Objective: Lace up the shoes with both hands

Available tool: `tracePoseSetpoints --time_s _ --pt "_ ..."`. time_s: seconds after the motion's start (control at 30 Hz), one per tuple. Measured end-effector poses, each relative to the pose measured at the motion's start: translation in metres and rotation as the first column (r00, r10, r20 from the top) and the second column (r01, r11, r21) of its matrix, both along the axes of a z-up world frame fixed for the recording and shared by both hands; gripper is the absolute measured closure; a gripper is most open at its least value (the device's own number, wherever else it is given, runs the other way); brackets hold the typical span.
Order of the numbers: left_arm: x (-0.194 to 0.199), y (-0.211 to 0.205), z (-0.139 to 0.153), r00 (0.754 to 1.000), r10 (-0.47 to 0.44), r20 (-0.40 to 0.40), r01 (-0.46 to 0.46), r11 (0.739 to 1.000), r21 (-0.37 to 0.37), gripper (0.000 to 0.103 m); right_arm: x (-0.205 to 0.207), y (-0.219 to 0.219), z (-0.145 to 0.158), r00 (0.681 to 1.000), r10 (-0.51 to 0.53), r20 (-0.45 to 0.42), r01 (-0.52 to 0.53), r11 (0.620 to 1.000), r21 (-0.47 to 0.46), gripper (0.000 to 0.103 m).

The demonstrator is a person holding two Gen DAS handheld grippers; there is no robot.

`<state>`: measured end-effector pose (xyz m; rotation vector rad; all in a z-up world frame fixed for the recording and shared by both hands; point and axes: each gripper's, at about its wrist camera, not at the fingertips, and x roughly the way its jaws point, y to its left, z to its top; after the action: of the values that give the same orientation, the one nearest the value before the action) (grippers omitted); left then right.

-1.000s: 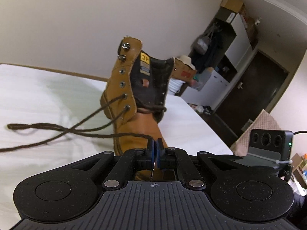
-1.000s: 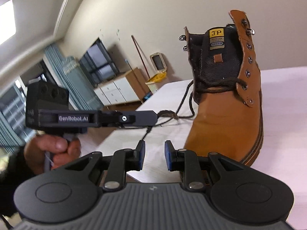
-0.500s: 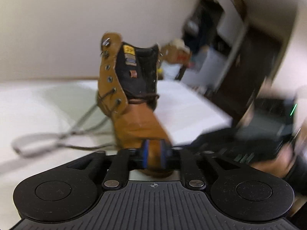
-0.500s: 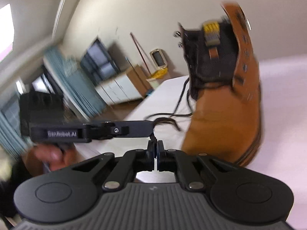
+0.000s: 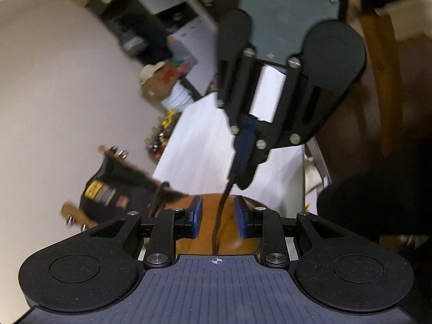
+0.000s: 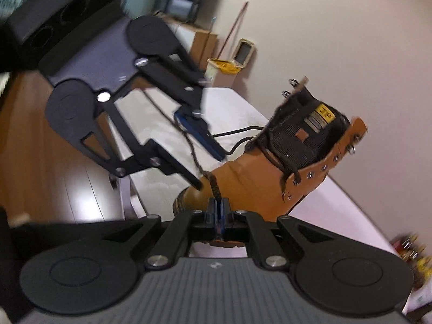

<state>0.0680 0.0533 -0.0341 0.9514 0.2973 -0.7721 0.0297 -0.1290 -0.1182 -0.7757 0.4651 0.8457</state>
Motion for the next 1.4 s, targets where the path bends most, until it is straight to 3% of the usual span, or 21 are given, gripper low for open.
tracePoseSetpoints --time_s 0.03,0.13,0.2,0.3,0.43,0.5,0.63,0.7,0.83,0.93,1.13,1.27,1.4 --pt "0.0 -0.002 -0.002 1.0 -0.009 0.002 0.009 1.0 0.012 0.1 -0.001 0.001 -0.001 1.0 0.006 0.007 -0.006 1.0 -0.011 0.1" --pt "-0.001 -0.006 -0.007 1.0 -0.003 0.011 0.003 1.0 0.017 0.1 -0.001 0.001 -0.002 1.0 0.002 0.02 -0.002 1.0 -0.017 0.1" --pt "0.004 -0.001 -0.001 0.998 0.061 -0.006 -0.062 0.996 -0.057 0.1 0.001 -0.001 -0.002 1.0 -0.008 0.021 0.009 1.0 -0.005 0.1" --pt "0.027 0.006 0.016 0.976 0.206 -0.073 -0.216 0.961 -0.174 0.1 0.012 -0.014 0.004 0.997 -0.08 0.001 0.08 0.993 0.087 0.096" --pt "0.058 0.013 0.03 0.926 0.349 -0.145 -0.374 0.899 -0.228 0.1 0.033 -0.033 0.011 0.975 -0.217 -0.038 0.22 0.948 0.229 0.091" --pt "0.077 0.012 0.036 0.898 0.405 -0.174 -0.437 0.869 -0.232 0.1 0.049 -0.046 0.013 0.949 -0.3 -0.093 0.313 0.886 0.343 0.091" --pt "0.103 0.005 0.04 0.871 0.445 -0.206 -0.483 0.853 -0.197 0.1 0.076 -0.067 0.016 0.897 -0.344 -0.278 0.441 0.73 0.522 0.084" --pt "0.115 -0.002 0.042 0.864 0.458 -0.21 -0.493 0.854 -0.165 0.1 0.09 -0.075 0.018 0.871 -0.323 -0.371 0.488 0.658 0.573 0.078" --pt "0.127 -0.01 0.041 0.851 0.476 -0.222 -0.507 0.856 -0.106 0.1 0.119 -0.079 0.02 0.823 -0.291 -0.488 0.559 0.568 0.604 0.076" --pt "0.132 -0.016 0.039 0.851 0.483 -0.207 -0.504 0.861 -0.063 0.1 0.137 -0.076 0.019 0.795 -0.287 -0.535 0.596 0.536 0.598 0.075" --pt "0.133 -0.027 0.039 0.86 0.472 -0.193 -0.485 0.874 -0.024 0.1 0.154 -0.065 0.017 0.762 -0.293 -0.578 0.633 0.527 0.567 0.074" --pt "0.132 -0.032 0.037 0.864 0.46 -0.204 -0.474 0.88 -0.025 0.1 0.161 -0.06 0.011 0.754 -0.307 -0.581 0.641 0.538 0.548 0.073" --pt "0.133 -0.033 0.037 0.868 0.448 -0.214 -0.461 0.887 -0.014 0.1 0.164 -0.073 0.004 0.753 -0.249 -0.609 0.635 0.517 0.574 0.081"
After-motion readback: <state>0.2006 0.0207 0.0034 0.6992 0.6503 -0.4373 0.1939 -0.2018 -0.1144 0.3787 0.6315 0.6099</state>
